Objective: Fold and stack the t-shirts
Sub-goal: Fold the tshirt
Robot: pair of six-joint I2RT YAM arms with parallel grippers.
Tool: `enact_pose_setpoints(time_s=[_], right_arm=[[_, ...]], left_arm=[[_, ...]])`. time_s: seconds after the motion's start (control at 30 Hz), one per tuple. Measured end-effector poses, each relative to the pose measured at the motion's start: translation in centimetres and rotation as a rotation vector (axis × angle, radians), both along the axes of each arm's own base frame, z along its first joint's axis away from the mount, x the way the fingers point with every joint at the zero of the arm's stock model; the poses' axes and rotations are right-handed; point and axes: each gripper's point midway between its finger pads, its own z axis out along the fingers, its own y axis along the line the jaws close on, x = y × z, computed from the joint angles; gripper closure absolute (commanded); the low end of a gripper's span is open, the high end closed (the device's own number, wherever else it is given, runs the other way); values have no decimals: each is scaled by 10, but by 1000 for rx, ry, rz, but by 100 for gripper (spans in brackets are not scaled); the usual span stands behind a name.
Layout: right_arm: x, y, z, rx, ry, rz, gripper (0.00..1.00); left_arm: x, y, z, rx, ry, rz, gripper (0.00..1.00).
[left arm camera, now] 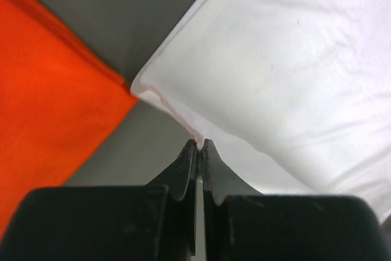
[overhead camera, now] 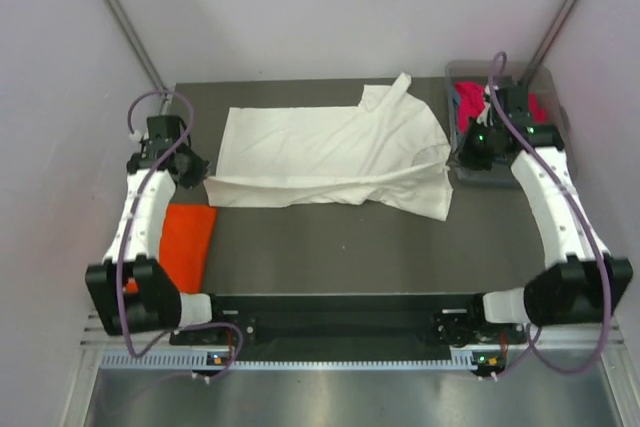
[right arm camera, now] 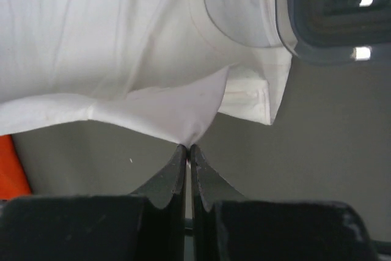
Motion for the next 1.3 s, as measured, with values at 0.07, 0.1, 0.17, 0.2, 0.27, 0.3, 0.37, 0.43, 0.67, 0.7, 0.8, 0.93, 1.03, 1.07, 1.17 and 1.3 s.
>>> enact_pose_setpoints(time_s=[0.07,0.1,0.17,0.2,0.27,0.3,0.37,0.43,0.67,0.7,0.8,0.93,1.03,1.07,1.17,1.3], right_arm=[[-30,-2,8,2,-33,2,100],[-45,-2,8,2,-41,3,100],[-75,-4,3,3,-42,5,100],[-89,-4,-3,2,-31,7,100],[-121,-5,-23,6,5,13,100],[-134,-5,-33,7,31,15,100],[-161,-5,-55,12,91,21,100],[-183,-5,-69,17,143,25,100],[-222,2,-93,61,208,52,100],[-224,3,-95,65,222,54,100],[-226,4,-98,71,245,58,100],[-219,4,-95,70,267,56,100],[-201,5,-85,67,271,53,100],[-193,5,-81,66,263,53,100],[-162,5,-72,56,241,49,100],[-121,6,-62,45,214,49,100]], left_arm=[[-28,-5,3,-7,-9,5,100],[-42,-6,2,-11,2,12,100],[-70,-9,-8,-19,40,31,100],[-82,-9,-12,-19,61,45,100],[-108,-7,-18,-6,100,82,100],[-119,-6,-19,2,112,101,100],[-135,-1,-16,24,120,142,100],[-147,4,-12,46,118,184,100],[-170,13,-27,85,183,249,100],[-172,13,-31,86,198,249,100],[-171,13,-36,85,225,245,100],[-161,11,-43,76,241,220,100],[-151,9,-51,67,270,193,100],[-148,9,-54,66,280,187,100],[-137,9,-62,60,312,164,100],[-118,9,-68,52,324,145,100]])
